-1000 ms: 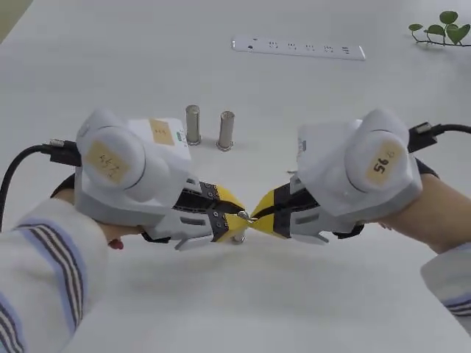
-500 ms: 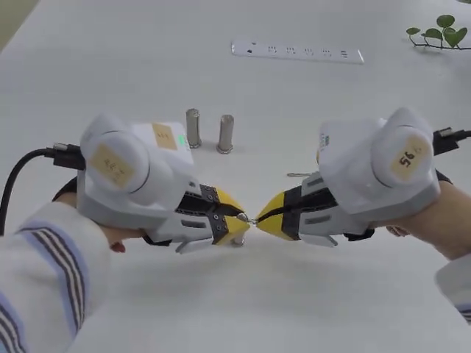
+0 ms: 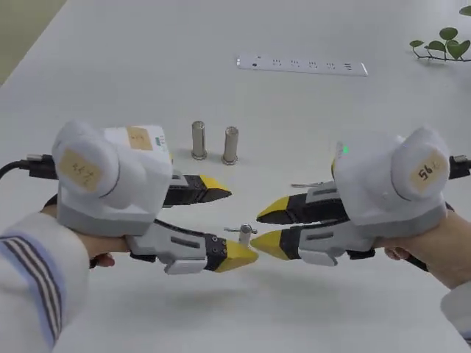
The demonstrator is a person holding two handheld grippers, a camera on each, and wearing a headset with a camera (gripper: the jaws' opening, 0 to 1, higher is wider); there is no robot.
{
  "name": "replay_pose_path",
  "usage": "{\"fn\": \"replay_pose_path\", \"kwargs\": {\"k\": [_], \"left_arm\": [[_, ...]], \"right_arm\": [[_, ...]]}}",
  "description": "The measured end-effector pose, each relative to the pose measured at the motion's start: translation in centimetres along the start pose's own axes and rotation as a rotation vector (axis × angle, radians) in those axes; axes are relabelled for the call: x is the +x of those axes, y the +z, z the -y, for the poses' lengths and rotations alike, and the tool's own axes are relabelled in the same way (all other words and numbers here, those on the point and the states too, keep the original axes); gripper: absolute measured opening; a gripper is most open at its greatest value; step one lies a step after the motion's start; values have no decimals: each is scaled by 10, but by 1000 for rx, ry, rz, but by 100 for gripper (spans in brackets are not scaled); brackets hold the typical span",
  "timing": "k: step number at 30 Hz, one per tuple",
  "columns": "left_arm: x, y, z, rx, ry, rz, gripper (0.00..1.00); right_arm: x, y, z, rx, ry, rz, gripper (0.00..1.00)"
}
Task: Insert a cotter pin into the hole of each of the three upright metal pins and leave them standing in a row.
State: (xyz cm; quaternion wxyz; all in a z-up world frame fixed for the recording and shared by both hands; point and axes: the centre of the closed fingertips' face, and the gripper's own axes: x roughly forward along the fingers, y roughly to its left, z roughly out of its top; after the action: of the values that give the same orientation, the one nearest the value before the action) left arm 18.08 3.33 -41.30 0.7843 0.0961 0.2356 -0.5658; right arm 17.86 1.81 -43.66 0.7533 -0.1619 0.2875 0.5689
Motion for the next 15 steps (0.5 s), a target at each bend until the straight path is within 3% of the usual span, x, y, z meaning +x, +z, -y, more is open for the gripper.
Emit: {"fn": "replay_pose_path", "kwargs": {"k": [3, 4, 6, 9, 11, 15], "left_arm": [[-10, -2, 3, -41, 2, 30, 67], [-13, 0, 4, -74, 8, 61, 71], [-19, -3, 10, -133, -3, 83, 80], [-25, -10, 10, -152, 32, 88, 91], [-30, -12, 9, -178, 62, 102, 97], [-37, -15, 12, -210, 84, 118, 99]], "right_arm": [[3, -5, -1, 36, 5, 25, 22], [5, -6, -2, 49, 7, 34, 23], [8, -8, -3, 68, 13, 57, 27], [13, -6, -7, 77, 26, 101, 26], [15, -7, -8, 72, 30, 104, 27], [22, -10, -10, 61, 37, 99, 29]]}}
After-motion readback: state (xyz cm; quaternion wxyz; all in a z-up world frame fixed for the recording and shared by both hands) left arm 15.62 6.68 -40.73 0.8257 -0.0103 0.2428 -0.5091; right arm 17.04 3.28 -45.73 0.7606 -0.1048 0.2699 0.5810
